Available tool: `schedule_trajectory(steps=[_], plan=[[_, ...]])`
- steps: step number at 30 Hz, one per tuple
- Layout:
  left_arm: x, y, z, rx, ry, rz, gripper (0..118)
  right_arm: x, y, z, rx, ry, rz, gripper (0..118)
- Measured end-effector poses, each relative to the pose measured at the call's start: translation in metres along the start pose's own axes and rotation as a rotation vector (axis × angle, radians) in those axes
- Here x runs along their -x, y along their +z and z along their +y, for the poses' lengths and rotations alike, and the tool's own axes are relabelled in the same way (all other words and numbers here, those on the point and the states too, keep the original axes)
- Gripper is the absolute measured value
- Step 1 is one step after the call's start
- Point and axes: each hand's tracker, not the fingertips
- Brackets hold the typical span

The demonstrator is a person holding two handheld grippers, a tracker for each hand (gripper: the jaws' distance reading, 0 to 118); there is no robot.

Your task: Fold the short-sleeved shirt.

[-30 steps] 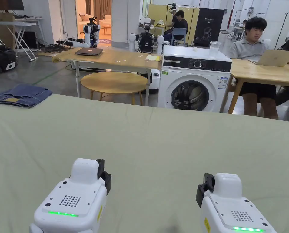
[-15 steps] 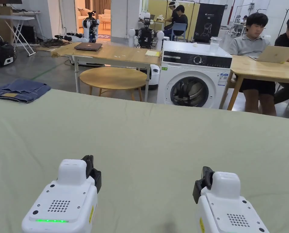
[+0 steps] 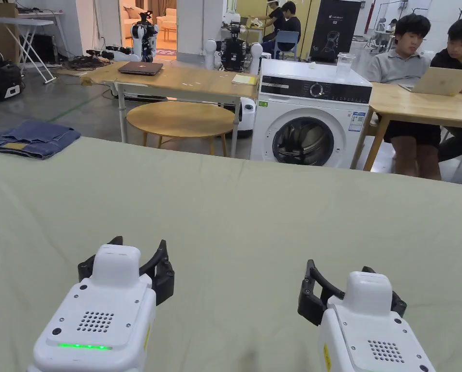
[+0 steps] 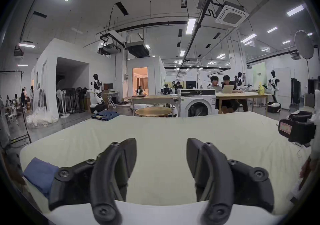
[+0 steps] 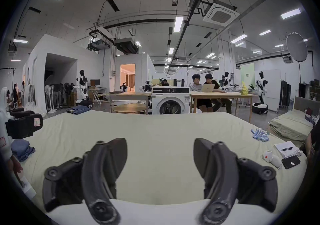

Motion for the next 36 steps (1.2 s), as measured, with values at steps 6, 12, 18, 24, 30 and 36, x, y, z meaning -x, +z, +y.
schedule_trajectory(steps=[6,12,18,24,30,36], plan=[[0.010,0.000,0.004,-0.017,0.050,-0.001,82,-0.005,-0.003,0.004,-0.002,-0.042,0.021,110],[0.018,-0.002,0.007,-0.009,0.065,-0.020,82,-0.004,-0.010,0.011,0.012,-0.013,0.014,110],[0.023,-0.008,0.004,0.016,0.084,-0.021,82,-0.003,-0.013,0.013,0.020,-0.033,0.047,110],[0.038,-0.015,-0.001,0.030,0.158,-0.047,82,-0.003,-0.021,0.013,0.074,-0.068,0.018,110],[0.032,-0.013,-0.001,0.010,0.084,-0.014,82,-0.010,-0.025,0.015,0.101,-0.117,0.016,110],[0.026,-0.015,0.004,0.018,0.041,-0.009,82,-0.009,-0.025,0.020,0.109,-0.156,-0.030,110]])
